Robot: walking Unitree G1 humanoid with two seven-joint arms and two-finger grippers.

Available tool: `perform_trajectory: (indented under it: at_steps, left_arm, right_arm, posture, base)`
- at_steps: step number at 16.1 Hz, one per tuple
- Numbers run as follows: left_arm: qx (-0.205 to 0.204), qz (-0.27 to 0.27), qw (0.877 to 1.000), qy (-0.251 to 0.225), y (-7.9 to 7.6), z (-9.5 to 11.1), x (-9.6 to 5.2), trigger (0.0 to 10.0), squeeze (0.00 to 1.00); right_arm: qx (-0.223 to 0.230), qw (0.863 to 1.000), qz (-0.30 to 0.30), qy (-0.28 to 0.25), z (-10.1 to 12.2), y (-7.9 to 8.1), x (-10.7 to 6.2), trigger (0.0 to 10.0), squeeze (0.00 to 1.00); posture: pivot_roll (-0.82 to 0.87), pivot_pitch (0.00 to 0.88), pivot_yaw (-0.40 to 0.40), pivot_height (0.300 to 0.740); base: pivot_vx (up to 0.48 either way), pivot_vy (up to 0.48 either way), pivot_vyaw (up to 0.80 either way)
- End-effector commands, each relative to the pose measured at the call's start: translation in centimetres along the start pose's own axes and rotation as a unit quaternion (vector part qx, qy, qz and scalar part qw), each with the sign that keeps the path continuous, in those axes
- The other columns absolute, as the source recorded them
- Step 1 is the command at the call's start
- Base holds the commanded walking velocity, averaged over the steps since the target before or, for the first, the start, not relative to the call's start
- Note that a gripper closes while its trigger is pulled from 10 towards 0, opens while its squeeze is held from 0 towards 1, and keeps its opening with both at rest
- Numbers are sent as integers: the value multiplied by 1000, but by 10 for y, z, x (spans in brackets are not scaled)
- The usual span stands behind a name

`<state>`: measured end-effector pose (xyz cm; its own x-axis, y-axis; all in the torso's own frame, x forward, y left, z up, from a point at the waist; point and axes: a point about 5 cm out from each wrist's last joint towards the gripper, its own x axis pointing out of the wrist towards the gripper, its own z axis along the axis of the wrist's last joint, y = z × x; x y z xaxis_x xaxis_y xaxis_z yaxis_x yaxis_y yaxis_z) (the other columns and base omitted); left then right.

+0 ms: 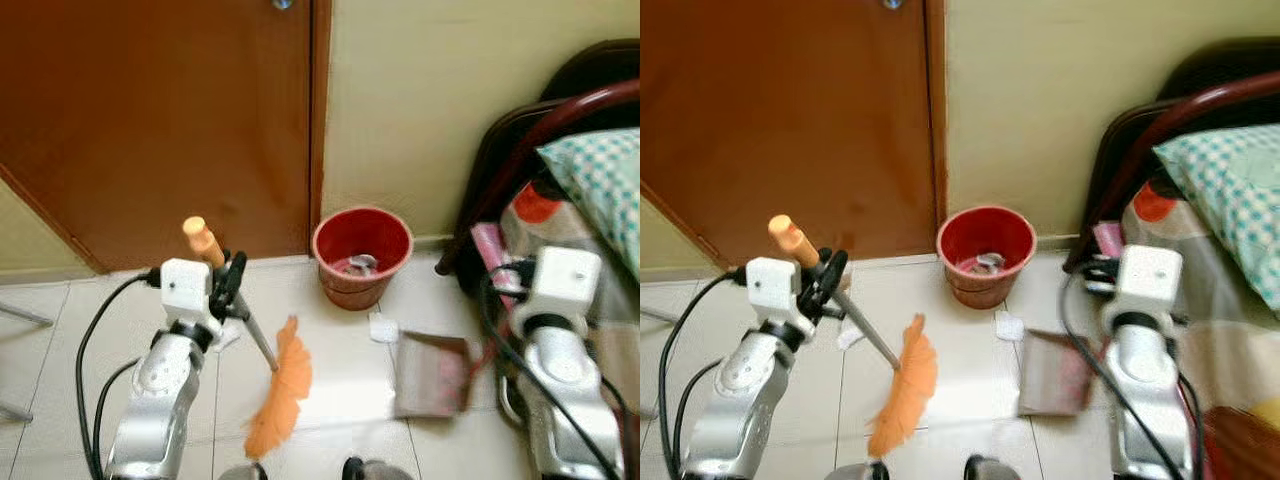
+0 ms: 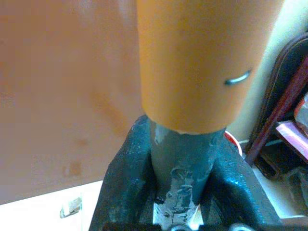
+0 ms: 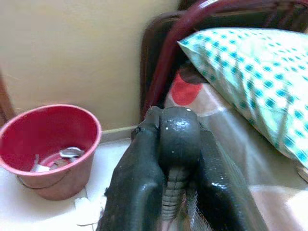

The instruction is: Sweep floor

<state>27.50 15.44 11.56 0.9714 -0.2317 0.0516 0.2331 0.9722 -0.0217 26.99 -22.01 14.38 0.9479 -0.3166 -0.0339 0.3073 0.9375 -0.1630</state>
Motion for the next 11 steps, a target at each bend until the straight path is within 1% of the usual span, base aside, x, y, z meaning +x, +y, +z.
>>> perform_trajectory:
  at_steps: [1,2,3,4,5,6,8,9,11]
  left_arm:
    - [-7,-9,1000,17,-4,-6,-1,10000,0]
    - [-8,-8,1000,17,-4,-5,-1,10000,0]
    - [-8,-8,1000,17,-4,-5,-1,10000,0]
    - [-8,-8,1000,18,-4,-5,-1,10000,0]
    - [-7,-8,1000,19,-4,-5,0,10000,0]
    - [-7,-8,1000,20,-4,-5,0,10000,0]
    - [-7,-8,1000,21,-5,-5,0,10000,0]
    - [-7,-7,1000,21,-7,-5,-1,10000,0]
    - [-7,-5,1000,22,-7,-5,-3,10000,0]
  right_arm:
    - [-20,999,-4,-39,10,-2,3,10000,0]
    - [-32,998,-2,-48,10,0,6,10000,0]
    - [-38,998,-1,-49,8,2,9,10000,0]
    - [-48,998,1,-49,6,3,10,10000,0]
    - [-78,996,9,-44,0,10,16,10000,0]
    - [-80,996,9,-42,-1,12,18,10000,0]
    - [-99,994,17,-45,-1,23,26,10000,0]
    - [-108,992,35,-49,-2,39,36,10000,0]
    - [-121,989,53,-58,-3,51,43,10000,0]
  posture:
    - [31,171,-1,740]
    - [32,172,3,740]
    - [34,172,4,740]
    - [34,172,4,740]
    - [36,174,6,740]
    - [40,174,9,740]
    - [46,178,10,740]
    - [65,182,14,740]
    - [76,184,13,740]
  base:
    - [0,0,-800]
    - [0,0,-800]
    - [0,0,-406]
    - [0,0,0]
    - [0,0,0]
    - [0,0,0]
    - [0,0,0]
    - [0,0,0]
    - [0,0,0]
